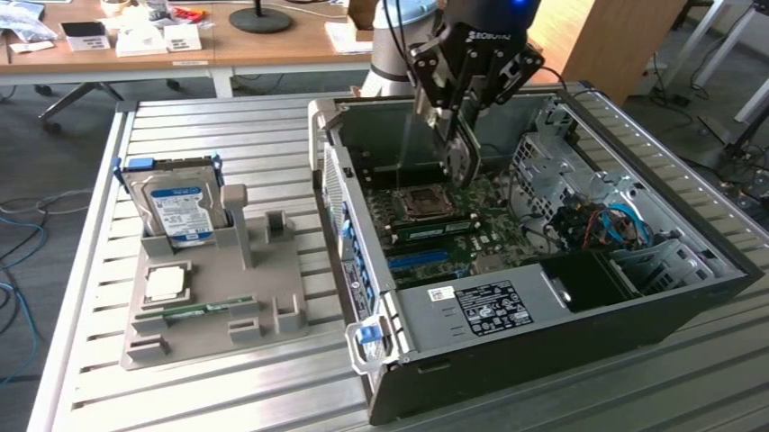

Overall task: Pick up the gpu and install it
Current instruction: 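Pick up the gpu and move the gpu toward the slot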

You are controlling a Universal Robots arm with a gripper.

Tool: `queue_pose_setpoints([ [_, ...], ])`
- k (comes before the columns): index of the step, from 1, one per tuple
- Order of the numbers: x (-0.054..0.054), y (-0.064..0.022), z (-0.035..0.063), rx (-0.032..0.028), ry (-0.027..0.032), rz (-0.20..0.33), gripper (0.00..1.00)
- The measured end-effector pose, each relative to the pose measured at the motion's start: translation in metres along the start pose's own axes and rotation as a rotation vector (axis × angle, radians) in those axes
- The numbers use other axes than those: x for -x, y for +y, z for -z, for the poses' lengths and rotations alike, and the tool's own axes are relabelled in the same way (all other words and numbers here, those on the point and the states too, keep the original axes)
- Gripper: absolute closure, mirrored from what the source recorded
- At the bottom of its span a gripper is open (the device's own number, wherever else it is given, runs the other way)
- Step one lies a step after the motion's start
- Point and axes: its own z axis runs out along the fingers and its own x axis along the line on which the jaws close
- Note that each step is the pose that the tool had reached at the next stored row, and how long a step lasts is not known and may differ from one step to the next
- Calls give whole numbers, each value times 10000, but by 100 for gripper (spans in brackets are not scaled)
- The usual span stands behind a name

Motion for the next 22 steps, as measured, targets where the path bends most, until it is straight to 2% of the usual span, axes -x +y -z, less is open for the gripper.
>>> queue_pose_setpoints([
  [2, 46, 4, 0, -2, 2, 0, 73],
  [11, 80, 7, -3, 0, 0, 0, 73],
  [16, 222, 17, -7, -1, 0, -1, 73],
  [22, 450, 34, -15, 0, 0, 1, 73],
])
